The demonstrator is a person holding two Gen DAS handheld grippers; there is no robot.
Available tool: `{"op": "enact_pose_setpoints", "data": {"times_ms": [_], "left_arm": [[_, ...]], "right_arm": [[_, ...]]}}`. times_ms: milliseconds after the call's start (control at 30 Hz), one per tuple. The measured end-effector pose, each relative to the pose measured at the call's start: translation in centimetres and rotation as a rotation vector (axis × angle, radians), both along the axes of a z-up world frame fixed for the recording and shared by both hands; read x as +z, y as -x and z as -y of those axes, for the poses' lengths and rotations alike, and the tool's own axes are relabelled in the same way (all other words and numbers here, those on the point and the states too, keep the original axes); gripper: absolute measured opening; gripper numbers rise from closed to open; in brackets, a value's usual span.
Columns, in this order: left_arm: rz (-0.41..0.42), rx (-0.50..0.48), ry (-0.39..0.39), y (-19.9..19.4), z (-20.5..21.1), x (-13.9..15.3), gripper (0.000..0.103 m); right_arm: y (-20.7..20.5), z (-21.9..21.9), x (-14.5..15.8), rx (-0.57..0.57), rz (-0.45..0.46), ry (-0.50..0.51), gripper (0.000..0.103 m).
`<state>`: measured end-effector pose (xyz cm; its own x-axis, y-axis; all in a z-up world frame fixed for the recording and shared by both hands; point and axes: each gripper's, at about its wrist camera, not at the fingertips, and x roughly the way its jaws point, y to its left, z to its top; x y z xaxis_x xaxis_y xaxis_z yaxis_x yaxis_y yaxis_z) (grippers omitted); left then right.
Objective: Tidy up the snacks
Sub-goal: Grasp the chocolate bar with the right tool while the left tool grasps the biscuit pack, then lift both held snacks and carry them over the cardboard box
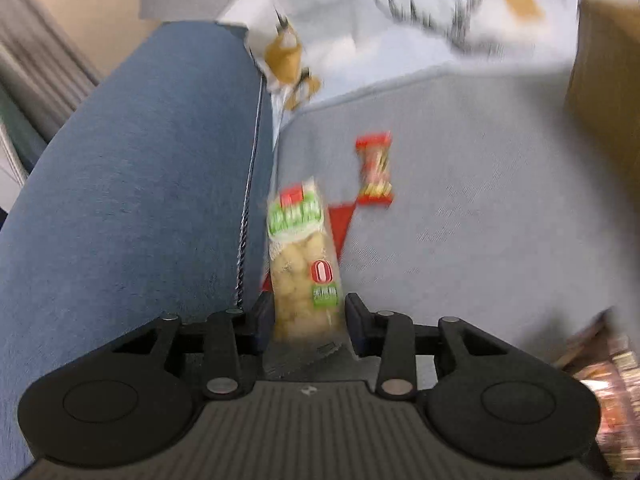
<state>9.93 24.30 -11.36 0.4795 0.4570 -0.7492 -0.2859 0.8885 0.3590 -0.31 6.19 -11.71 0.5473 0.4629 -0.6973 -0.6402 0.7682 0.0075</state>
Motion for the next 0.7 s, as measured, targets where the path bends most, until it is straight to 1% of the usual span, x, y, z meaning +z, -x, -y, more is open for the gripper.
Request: {"op": "enact_pose_setpoints", "data": {"times_ms": [33,67,133,167,200,267,300,367,400,433,500,633,700], "left_arm": [[0.034,0.001,0.054,0.5,0.0,0.7,0.040],[0.068,-0.004,0.130,1.2,0.0,1.5,0.040],[0.095,-0.006,0.254,2.0,0.1,2.2,0.040],[0.098,0.000,0.315,2.3,0.0,2.2,0.040],[0.093,0.007,0.358,2.4,0.2,2.2,0.040],[0.050,0.009,0.427,2.1,0.1,1.5,0.040],[0.022,0.010,0.446,1.8,0.1,1.0,0.040],[-0.016,0.037,0.464,1.6,-0.2,0.2,0.039],[-0.020,0.054,0.477,1.8,-0.5,0.0,0.041],[-0.019,0.063,0.491,1.8,-0.7,-0.2,0.045],[-0.022,0.071,0.511,1.7,-0.8,-0.7,0.051],[-0.061,0.051,0.496,0.5,-0.4,-1.6,0.058],[-0.085,0.042,0.479,0.2,0.0,-2.1,0.058]], "right_arm": [[0.0,0.0,-0.2,-0.008,-0.006,-0.001,0.041],[-0.3,0.0,-0.3,-0.017,-0.011,0.000,0.041],[-0.6,-0.1,-0.6,-0.030,-0.010,0.011,0.041],[-0.7,-0.2,-0.8,-0.037,-0.013,0.016,0.041],[-0.9,-0.3,-1.0,-0.041,-0.017,0.017,0.041],[-1.1,-0.3,-1.2,-0.046,-0.031,0.017,0.042],[-1.4,-0.5,-1.3,-0.044,-0.034,0.020,0.042],[-1.5,-0.6,-1.2,-0.040,-0.023,0.021,0.047],[-1.6,-0.7,-1.2,-0.035,-0.013,0.019,0.051],[-1.7,-0.7,-1.2,-0.031,-0.005,0.017,0.055],[-2.0,-0.7,-1.2,-0.031,0.007,0.014,0.059],[-3.1,-0.7,-1.7,-0.045,-0.031,-0.003,0.059],[-3.4,-0.8,-2.2,-0.043,-0.044,0.002,0.059]]}}
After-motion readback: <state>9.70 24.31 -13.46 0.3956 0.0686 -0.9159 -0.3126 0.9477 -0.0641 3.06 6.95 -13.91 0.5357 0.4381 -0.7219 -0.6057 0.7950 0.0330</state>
